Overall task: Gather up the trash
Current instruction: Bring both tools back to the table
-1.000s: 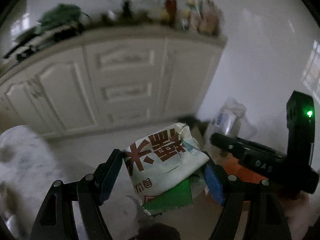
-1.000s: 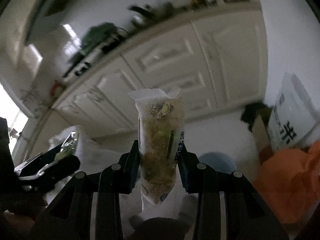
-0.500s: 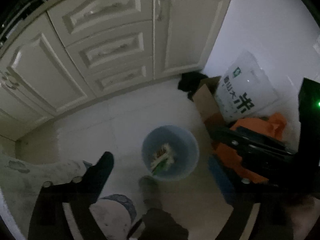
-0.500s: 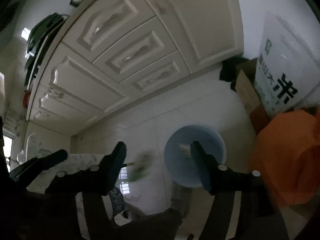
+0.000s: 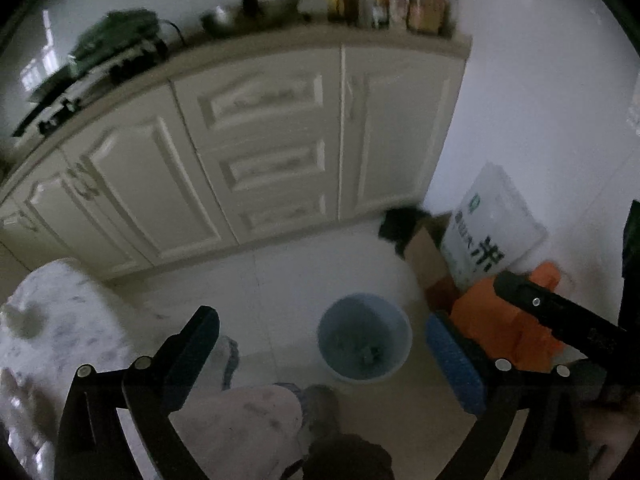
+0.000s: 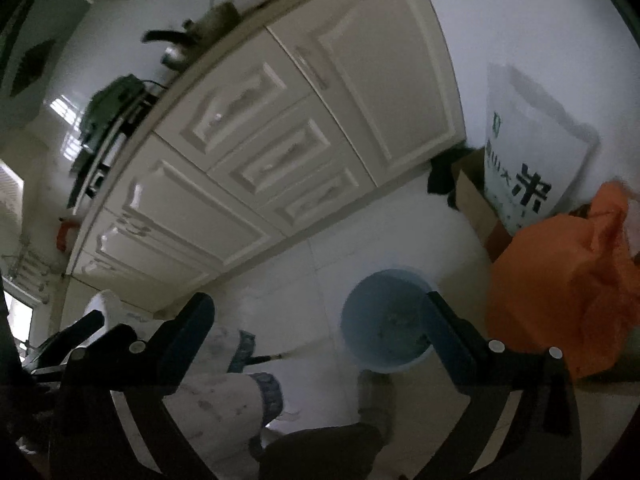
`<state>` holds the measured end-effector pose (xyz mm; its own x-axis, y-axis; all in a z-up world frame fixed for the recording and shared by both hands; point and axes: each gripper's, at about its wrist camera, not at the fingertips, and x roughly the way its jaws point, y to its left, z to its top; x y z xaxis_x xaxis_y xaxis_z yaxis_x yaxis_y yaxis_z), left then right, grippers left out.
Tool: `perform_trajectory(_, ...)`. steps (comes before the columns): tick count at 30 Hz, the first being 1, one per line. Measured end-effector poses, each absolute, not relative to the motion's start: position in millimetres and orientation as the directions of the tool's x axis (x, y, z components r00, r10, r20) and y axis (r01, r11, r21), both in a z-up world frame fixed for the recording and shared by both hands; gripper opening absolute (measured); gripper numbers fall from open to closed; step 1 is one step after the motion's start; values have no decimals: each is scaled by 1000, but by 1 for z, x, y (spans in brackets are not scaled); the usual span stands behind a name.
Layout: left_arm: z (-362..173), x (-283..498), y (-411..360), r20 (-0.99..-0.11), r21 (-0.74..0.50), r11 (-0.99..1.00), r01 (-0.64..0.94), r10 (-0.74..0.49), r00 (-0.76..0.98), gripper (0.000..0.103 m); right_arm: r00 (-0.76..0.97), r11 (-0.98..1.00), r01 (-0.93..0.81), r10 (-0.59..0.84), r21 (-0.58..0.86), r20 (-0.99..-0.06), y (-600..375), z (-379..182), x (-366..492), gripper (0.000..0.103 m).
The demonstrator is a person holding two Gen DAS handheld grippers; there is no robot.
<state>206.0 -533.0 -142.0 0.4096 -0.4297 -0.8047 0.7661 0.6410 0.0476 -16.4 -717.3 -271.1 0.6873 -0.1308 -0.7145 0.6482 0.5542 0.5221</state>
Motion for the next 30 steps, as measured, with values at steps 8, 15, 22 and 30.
perform_trajectory(8,-65,154,-419,-676,10,711,703,-514,529,102,757,667,554,-153,498,-636,-650,-190,-12,103)
perform_trajectory(15,-28,107,-314,-565,-3,782,623,-516,644,102,814,789,432,-132,437,-566,-574,-126,5,103)
perform_trajectory(22,-5,46,-215,-497,-12,852,524,-460,736,102,854,873,323,-104,364,-509,-505,-83,21,103)
perform_trajectory(30,10,-8,-117,-422,-50,923,382,-366,829,102,886,940,186,-34,287,-463,-420,-53,40,103)
